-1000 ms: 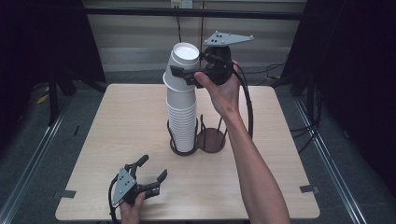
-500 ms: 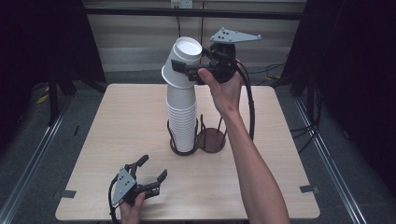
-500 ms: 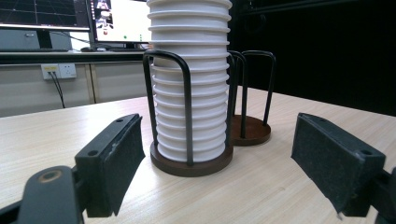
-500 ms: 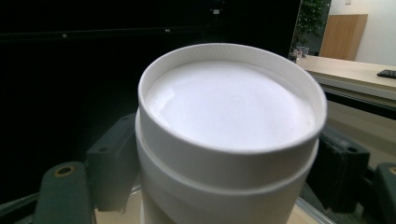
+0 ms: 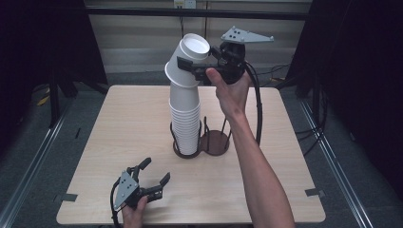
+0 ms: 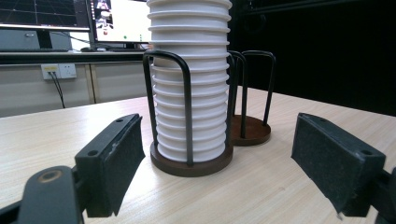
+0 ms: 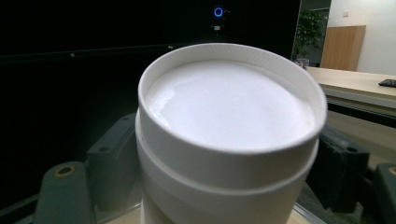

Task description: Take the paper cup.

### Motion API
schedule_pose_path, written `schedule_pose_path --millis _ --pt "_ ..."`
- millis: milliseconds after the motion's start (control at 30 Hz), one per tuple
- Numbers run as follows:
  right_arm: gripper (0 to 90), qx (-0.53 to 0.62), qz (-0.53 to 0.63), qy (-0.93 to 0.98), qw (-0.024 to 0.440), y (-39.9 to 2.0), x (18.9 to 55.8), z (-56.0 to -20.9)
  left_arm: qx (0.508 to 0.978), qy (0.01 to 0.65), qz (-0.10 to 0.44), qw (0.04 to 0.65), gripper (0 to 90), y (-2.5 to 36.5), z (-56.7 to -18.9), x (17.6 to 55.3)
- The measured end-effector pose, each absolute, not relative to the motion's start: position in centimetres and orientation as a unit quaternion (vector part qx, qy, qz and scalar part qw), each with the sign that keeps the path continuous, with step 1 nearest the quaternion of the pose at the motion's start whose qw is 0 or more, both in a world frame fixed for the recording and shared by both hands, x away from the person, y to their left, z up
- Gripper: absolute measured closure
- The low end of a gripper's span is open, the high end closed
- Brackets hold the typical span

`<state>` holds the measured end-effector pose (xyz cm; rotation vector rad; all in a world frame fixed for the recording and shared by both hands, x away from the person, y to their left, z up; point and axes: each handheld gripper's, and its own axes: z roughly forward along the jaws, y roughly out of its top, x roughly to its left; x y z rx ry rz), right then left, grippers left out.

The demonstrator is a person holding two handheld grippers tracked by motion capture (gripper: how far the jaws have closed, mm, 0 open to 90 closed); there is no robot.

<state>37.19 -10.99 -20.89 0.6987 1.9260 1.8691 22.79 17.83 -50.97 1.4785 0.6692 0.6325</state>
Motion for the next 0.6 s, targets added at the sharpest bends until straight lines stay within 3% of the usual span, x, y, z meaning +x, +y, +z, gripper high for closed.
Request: schedule_pose_path --millis 600 --pt "21.2 0.248 0.674 0.670 0.186 -12.6 35.9 -20.6 0.649 0.294 0.277 0.644 16.3 17.8 -51.0 22.8"
